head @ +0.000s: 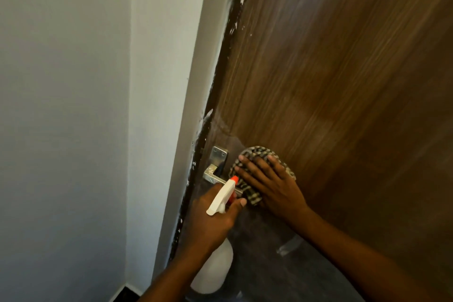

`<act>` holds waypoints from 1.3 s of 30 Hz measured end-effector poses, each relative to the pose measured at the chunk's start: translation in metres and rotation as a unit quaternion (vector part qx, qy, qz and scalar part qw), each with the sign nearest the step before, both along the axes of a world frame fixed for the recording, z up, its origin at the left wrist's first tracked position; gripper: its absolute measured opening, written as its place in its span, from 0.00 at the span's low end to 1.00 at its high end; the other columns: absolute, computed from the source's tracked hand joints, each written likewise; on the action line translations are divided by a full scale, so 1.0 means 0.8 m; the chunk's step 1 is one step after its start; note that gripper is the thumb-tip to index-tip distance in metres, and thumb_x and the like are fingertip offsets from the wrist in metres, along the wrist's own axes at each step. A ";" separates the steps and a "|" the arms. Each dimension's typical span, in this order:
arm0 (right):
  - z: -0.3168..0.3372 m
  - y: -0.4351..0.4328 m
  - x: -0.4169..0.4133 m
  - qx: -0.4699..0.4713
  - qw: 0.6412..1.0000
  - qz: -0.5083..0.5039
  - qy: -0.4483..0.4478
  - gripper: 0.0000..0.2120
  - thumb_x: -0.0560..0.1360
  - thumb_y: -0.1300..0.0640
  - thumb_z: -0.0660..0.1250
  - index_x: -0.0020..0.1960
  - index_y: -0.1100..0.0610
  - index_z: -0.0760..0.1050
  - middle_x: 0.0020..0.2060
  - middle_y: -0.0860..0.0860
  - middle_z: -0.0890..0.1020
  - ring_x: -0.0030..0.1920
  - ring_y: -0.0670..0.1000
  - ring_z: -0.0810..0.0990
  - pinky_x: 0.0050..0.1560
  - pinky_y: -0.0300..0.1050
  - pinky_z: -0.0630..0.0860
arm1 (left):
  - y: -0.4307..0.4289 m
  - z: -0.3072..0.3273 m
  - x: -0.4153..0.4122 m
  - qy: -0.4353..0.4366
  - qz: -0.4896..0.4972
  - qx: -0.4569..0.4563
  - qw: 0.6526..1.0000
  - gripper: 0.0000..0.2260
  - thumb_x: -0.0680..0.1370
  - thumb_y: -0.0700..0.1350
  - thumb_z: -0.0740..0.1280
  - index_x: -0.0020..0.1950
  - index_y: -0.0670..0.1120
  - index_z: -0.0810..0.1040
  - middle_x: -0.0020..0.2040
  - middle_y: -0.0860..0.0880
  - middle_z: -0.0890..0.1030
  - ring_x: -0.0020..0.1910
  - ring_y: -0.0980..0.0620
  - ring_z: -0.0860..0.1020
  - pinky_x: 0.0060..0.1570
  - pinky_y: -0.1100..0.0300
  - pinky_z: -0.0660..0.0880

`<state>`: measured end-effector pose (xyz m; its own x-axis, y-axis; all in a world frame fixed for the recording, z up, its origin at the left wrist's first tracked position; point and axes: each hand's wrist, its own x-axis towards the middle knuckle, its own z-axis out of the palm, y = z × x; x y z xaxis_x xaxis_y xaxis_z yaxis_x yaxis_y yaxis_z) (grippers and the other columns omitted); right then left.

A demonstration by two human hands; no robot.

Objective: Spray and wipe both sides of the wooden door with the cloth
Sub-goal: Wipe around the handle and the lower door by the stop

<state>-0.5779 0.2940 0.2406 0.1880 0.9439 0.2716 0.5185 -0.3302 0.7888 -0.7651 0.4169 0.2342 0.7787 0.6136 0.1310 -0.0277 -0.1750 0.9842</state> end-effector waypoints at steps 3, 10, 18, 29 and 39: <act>-0.008 0.020 0.008 -0.071 0.997 0.019 -0.029 0.34 0.76 0.50 0.52 0.80 0.55 0.48 0.79 0.56 0.56 0.77 0.60 0.55 0.76 0.61 0.45 | 0.005 0.009 0.004 0.007 0.019 -0.010 1.000 0.22 0.68 0.56 0.71 0.60 0.56 0.70 0.57 0.53 0.78 0.53 0.54 0.77 0.54 0.58 0.75; 0.008 0.035 0.004 -0.224 0.973 -0.018 -0.047 0.38 0.76 0.45 0.58 0.79 0.57 0.45 0.78 0.55 0.60 0.77 0.58 0.58 0.74 0.62 0.39 | 0.004 0.026 -0.014 0.029 0.041 -0.037 0.998 0.26 0.69 0.53 0.72 0.65 0.49 0.71 0.61 0.49 0.78 0.57 0.50 0.78 0.57 0.56 0.74; 0.108 0.041 0.008 -0.145 0.989 0.031 -0.011 0.41 0.68 0.42 0.71 0.77 0.52 0.62 0.77 0.55 0.61 0.77 0.58 0.59 0.76 0.59 0.45 | 0.019 0.054 -0.014 0.045 0.048 -0.035 0.997 0.26 0.70 0.54 0.71 0.65 0.48 0.71 0.62 0.48 0.77 0.57 0.49 0.77 0.59 0.55 0.73; 0.119 0.110 -0.009 -0.194 0.981 0.012 0.019 0.36 0.79 0.36 0.47 0.80 0.54 0.44 0.79 0.54 0.42 0.77 0.56 0.35 0.73 0.58 0.28 | 0.048 0.040 -0.010 0.027 0.086 -0.023 0.996 0.18 0.69 0.55 0.70 0.56 0.55 0.70 0.55 0.51 0.80 0.44 0.57 0.76 0.47 0.65 0.72; 0.131 0.133 -0.016 -0.207 0.977 0.029 0.033 0.34 0.80 0.35 0.45 0.80 0.51 0.49 0.79 0.52 0.47 0.79 0.54 0.40 0.73 0.56 0.27 | 0.045 0.031 -0.016 0.029 0.095 -0.031 0.995 0.23 0.70 0.53 0.71 0.62 0.48 0.73 0.58 0.47 0.79 0.46 0.56 0.75 0.50 0.61 0.73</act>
<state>-0.5908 0.4006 0.3453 0.1354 0.9800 -0.1460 0.5811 0.0408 0.8128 -0.7775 0.4527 0.2588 0.6524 0.7564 0.0475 0.0566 -0.1112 0.9922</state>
